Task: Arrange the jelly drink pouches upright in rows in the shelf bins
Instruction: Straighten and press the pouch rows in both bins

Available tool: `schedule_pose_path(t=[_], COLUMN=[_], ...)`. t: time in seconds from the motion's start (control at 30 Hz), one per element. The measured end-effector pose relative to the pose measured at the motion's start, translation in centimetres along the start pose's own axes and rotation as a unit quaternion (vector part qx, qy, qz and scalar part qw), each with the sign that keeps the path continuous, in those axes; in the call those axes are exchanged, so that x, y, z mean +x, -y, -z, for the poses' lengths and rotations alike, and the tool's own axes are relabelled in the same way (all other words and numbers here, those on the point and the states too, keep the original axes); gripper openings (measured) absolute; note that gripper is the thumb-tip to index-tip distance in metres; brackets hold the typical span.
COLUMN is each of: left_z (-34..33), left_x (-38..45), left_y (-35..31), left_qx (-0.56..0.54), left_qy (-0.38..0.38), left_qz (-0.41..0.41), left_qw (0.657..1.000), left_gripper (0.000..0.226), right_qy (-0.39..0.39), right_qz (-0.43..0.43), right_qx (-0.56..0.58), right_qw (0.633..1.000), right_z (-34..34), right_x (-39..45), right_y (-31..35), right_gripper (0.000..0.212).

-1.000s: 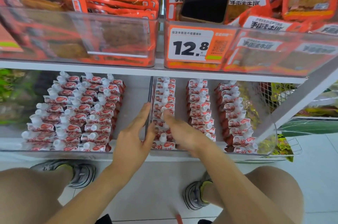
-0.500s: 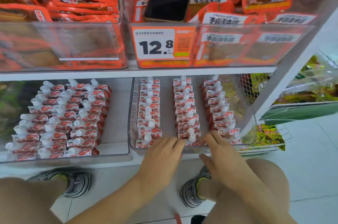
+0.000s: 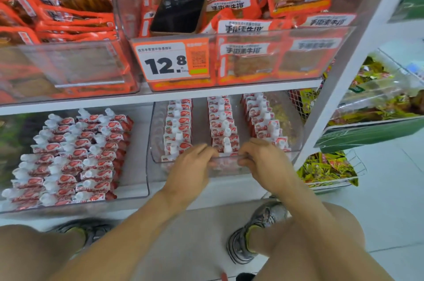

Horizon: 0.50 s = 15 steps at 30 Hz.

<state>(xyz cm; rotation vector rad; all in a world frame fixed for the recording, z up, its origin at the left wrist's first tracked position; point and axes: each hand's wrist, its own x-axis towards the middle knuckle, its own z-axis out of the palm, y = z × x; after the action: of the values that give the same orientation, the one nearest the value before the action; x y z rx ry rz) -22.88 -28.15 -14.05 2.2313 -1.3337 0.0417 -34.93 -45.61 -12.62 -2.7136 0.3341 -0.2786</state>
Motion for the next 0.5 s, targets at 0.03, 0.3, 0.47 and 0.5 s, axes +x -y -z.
schedule_pose_path(t=[0.03, 0.3, 0.47, 0.5], left_z=[0.0, -2.2, -0.6, 0.6], left_x=[0.5, 1.1, -0.2, -0.9], left_y=[0.2, 0.7, 0.1, -0.3], left_qx=[-0.003, -0.005, -0.024, -0.026], left_qy=[-0.001, -0.003, -0.012, -0.023], left_qz=[-0.004, -0.005, -0.023, -0.046], left_qw=[1.000, 1.000, 0.999, 0.998], left_gripper=[0.029, 0.015, 0.018, 0.022], right_qy=[0.008, 0.014, 0.018, 0.026], right_qz=[-0.001, -0.036, -0.067, -0.076], right_qx=[-0.005, 0.002, -0.024, -0.054], right_qw=[1.000, 0.999, 0.997, 0.995], right_z=[0.0, -1.0, -1.2, -0.9], right_x=[0.7, 1.3, 0.4, 0.2], right_y=[-0.2, -1.3, -0.6, -0.3], right_gripper=[0.007, 0.015, 0.012, 0.017])
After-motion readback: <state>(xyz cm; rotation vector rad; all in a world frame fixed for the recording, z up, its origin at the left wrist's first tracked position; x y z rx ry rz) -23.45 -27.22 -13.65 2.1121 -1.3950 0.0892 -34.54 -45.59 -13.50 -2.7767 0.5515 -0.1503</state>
